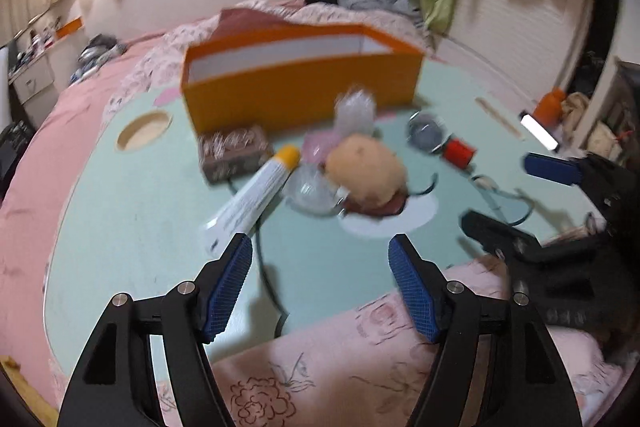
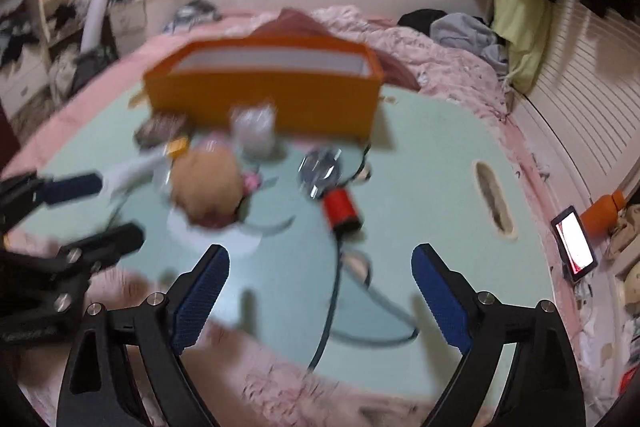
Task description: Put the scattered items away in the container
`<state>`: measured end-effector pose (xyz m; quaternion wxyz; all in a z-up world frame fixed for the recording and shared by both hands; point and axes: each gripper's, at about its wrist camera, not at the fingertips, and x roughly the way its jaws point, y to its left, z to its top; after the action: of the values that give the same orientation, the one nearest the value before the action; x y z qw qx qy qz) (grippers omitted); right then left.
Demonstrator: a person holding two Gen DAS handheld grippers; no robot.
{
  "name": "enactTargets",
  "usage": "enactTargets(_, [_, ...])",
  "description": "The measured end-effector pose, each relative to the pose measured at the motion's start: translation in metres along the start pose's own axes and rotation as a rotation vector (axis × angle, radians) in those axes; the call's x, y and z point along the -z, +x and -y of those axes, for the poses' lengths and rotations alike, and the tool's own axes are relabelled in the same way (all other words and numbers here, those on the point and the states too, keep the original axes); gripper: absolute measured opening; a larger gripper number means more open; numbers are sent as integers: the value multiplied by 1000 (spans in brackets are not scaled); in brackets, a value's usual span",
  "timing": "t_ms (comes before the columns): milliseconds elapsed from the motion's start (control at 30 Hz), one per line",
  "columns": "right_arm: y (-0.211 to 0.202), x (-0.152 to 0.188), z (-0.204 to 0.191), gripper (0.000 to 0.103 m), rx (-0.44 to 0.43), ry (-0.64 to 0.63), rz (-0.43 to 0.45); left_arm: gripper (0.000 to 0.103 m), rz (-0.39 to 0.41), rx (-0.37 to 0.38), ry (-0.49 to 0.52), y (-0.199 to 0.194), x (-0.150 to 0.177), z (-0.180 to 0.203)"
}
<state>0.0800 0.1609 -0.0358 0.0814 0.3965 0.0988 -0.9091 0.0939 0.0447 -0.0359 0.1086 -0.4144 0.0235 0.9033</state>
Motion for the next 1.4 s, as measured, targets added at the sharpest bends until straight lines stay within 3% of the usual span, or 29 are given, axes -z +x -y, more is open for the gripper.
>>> enactTargets(67, [3,5,-7,93,18,-31,-19,71,-15,14,-34,3,2,-8])
enactTargets(200, [13,8,0,93,-33,-6,-64,71,-17,85,-107,6,3,-23])
enactTargets(400, [24,9,11,100,-103,51,-120,80,-23,84,-75,10,4,-14])
enactTargets(567, [24,10,10,103,-124,32,-121,86,-27,98,-81,10,3,-15])
enactTargets(833, [25,10,10,103,-126,30,-120,86,-9,142,-118,7,3,-24])
enactTargets(1400, [25,9,11,103,-127,31,-119,86,2,144,-158,6,5,-29])
